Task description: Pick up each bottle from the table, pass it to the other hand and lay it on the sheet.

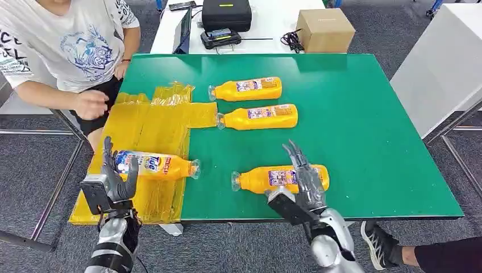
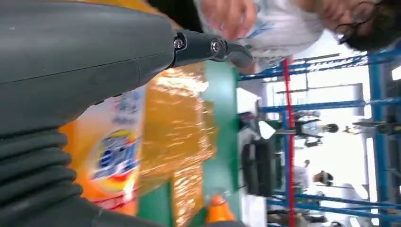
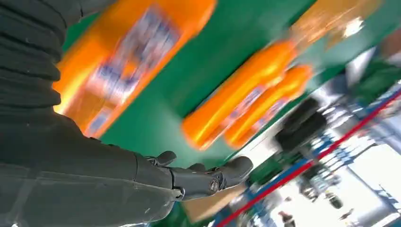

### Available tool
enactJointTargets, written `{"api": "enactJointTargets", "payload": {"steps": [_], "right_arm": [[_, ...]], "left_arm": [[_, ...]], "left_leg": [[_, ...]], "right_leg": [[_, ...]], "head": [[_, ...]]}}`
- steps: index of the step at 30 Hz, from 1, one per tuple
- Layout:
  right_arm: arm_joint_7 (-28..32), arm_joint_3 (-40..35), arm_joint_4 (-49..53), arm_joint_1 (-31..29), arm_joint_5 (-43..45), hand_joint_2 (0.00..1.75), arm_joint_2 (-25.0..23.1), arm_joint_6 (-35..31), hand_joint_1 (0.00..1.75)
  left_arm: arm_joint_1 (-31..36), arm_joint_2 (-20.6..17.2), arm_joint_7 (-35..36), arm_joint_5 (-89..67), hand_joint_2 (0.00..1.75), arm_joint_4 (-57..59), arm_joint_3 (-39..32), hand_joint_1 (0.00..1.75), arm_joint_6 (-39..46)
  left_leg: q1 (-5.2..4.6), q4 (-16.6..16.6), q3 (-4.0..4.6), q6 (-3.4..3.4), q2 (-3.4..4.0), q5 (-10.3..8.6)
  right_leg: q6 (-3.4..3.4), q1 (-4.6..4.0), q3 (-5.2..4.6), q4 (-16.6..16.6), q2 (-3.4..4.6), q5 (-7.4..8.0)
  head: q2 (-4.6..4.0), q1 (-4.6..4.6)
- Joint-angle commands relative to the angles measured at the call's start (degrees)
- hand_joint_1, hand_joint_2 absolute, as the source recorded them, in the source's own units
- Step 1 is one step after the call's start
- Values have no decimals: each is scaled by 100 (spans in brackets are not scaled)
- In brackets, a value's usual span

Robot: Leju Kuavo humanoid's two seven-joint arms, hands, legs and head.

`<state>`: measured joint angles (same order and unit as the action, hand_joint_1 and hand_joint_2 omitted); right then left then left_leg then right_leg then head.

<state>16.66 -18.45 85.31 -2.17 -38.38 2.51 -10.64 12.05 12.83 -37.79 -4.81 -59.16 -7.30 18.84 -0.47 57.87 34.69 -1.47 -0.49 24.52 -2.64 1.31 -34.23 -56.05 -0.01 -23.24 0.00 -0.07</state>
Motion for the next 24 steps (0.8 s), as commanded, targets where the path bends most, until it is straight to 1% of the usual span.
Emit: {"api": "enactJointTargets", "payload": {"steps": [1,4,6,8,9,10,16,21,22,24], "right_arm": [[-285,119,-808,-682,-386,175,529,135,0],[-396,23,-947,-765,-390,175,549,278,0],[-416,1,-1028,-788,-352,175,551,337,0],[-483,-94,-1251,-893,-100,175,649,661,0],[-463,-105,-1357,-931,47,175,664,768,0],[-362,-126,-1481,-980,424,175,712,1111,0],[-309,-103,-1548,-993,493,175,776,1139,0],[-336,-126,-1565,-1009,516,175,774,1164,0],[-417,-223,-1647,-1060,491,175,834,1228,0],[-390,-317,-1769,-1129,824,175,909,1475,0]], "left_arm": [[-345,86,47,-172,175,-302,458,0,35],[-297,76,83,-201,175,-239,490,0,6],[-273,69,84,-208,175,-202,501,0,-3],[-237,56,80,-241,175,-128,518,0,-35],[-221,33,-22,-480,175,-98,574,0,267],[-171,17,-98,-678,175,-16,634,0,481],[-140,19,-100,-688,175,12,636,0,485],[-131,18,-100,-684,175,38,638,0,458],[-129,26,-87,-670,175,51,623,0,433],[-102,21,-104,-764,175,143,669,0,458]], "left_leg": [[3,-1,-7,5,5,3],[11,0,-19,11,7,8],[6,-2,-11,6,5,3],[11,-1,-18,9,7,6],[12,-2,-13,7,7,4],[9,-3,-9,4,6,2],[15,1,-19,9,3,9],[9,-2,-8,7,0,2],[15,-1,-20,12,4,8],[9,-2,-9,7,3,2]], "right_leg": [[6,-4,7,3,3,-1],[13,-15,22,7,4,-3],[7,-11,11,4,3,-1],[11,-16,20,5,4,-3],[8,-14,14,4,4,-1],[5,-11,9,3,4,0],[12,-17,24,5,1,-4],[9,-11,12,4,-1,-1],[15,-17,25,6,2,-5],[8,-10,11,3,2,-1]], "head": [[0,-2],[0,0],[0,-2],[0,0],[0,0],[0,-2],[0,0],[0,-2],[0,-2],[0,-2]]}}
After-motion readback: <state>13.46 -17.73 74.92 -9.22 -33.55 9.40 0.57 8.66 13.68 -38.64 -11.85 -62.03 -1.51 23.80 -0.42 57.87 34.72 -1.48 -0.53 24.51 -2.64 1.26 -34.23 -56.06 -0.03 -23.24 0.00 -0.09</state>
